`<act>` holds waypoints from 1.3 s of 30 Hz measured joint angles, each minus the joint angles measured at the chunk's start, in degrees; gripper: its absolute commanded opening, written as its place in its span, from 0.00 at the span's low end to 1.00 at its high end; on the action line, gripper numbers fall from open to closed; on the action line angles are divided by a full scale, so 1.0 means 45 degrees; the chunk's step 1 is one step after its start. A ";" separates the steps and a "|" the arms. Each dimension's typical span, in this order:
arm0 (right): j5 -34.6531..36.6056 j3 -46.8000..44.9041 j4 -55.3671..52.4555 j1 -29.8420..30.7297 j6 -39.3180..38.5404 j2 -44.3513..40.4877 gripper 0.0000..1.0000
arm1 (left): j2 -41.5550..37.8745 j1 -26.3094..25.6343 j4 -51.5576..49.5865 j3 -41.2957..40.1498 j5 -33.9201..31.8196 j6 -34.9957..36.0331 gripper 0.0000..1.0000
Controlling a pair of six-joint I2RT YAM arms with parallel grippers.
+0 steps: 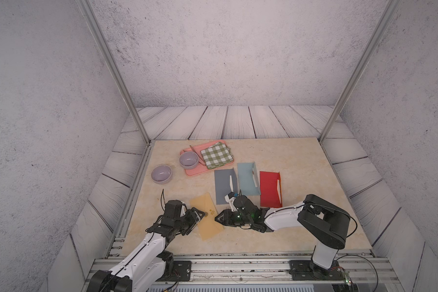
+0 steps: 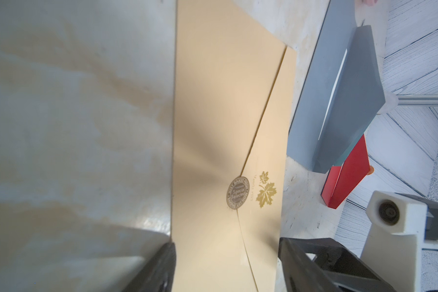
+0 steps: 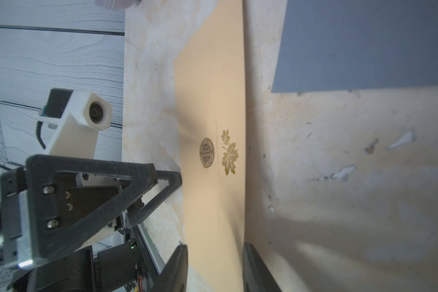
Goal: Open the envelope
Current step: Pick up the envelope from the center of the board.
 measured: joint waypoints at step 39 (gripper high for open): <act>-0.0262 0.0262 -0.0253 -0.0228 0.1132 0.0850 0.17 | -0.0257 0.0000 0.0471 -0.0253 -0.0223 -0.0170 0.72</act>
